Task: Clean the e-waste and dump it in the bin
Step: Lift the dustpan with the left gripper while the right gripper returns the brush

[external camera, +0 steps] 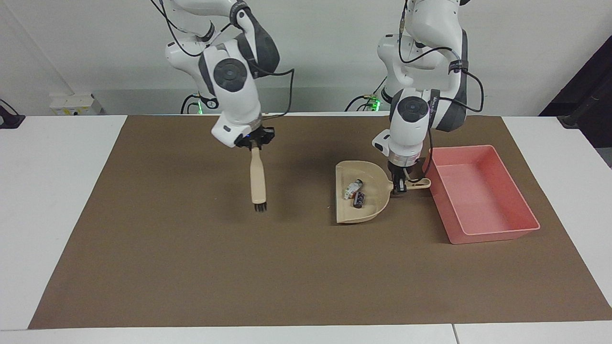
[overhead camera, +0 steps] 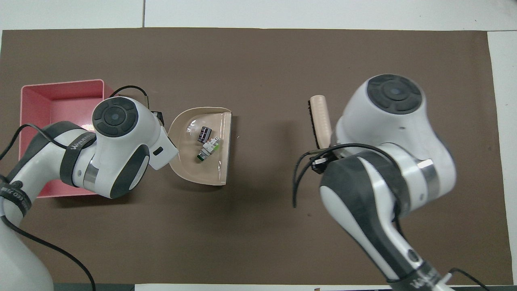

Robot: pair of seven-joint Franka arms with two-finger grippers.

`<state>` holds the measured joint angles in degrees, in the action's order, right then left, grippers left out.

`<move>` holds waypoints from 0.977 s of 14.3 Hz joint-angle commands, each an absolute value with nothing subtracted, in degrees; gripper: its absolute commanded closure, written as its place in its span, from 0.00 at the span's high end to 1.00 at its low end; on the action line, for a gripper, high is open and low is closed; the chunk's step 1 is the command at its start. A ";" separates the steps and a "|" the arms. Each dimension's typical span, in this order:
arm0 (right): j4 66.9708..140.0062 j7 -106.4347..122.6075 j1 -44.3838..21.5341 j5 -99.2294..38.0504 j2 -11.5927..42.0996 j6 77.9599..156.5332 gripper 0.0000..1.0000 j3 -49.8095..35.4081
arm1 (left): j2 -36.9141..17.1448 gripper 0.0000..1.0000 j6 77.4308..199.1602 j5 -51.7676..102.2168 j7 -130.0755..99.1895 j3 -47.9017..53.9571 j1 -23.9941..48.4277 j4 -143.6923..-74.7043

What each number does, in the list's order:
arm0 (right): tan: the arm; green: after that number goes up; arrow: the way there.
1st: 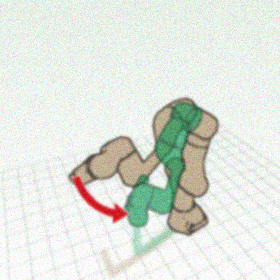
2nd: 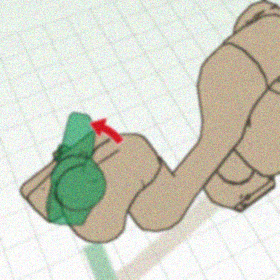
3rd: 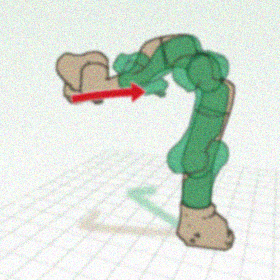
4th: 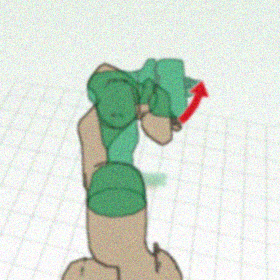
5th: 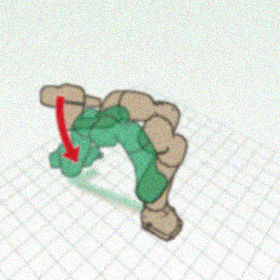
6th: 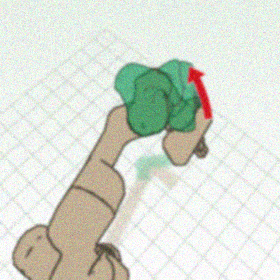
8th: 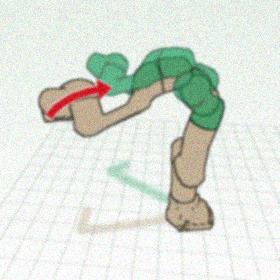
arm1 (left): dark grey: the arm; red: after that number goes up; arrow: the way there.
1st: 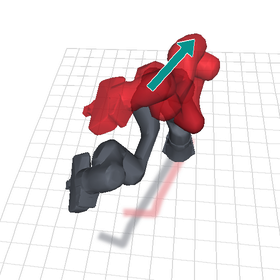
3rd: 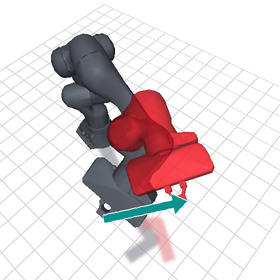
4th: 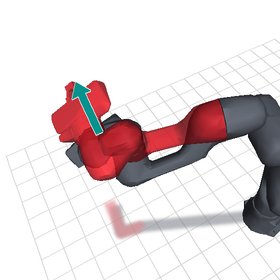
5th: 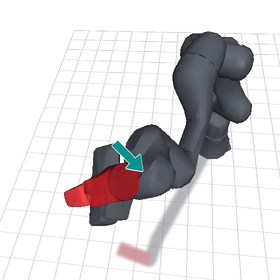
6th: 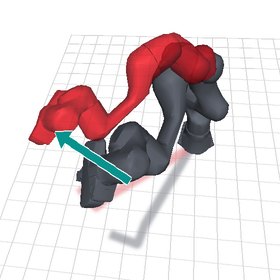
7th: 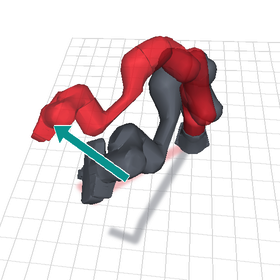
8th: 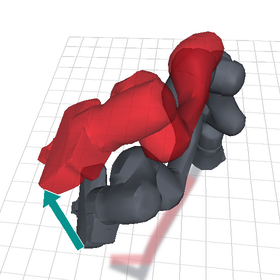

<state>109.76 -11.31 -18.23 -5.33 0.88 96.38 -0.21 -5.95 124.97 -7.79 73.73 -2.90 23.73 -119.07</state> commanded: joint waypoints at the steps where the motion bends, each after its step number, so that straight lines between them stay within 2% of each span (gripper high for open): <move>1: 116.62 -4.77 -10.58 -3.09 -4.39 96.25 0.00 -1.14 | -0.98 0.00 121.56 -4.40 79.53 -2.90 20.84 -119.44; 6: 120.57 5.27 3.41 0.17 -5.27 99.57 0.00 -1.14 | 3.51 0.00 116.03 -3.87 84.35 -3.43 13.91 -117.34; 10: 125.58 5.54 8.43 2.11 -4.40 107.03 0.00 -1.23 | 3.52 0.00 111.01 -2.20 93.48 -3.78 2.66 -110.94; 12: 128.31 5.71 8.61 2.20 -4.22 111.51 0.00 -1.14 | 2.29 0.00 111.00 -2.28 96.40 -3.78 -1.91 -108.47; 14: 128.84 6.41 8.44 2.20 -3.43 112.23 0.00 -1.23 | 1.15 0.00 111.19 -3.16 97.73 -3.78 -5.17 -106.71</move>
<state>127.30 5.15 7.75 1.36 -3.02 110.65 -0.28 3.28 112.62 -3.52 95.97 -4.32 -2.66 -110.10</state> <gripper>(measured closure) 0.744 0.678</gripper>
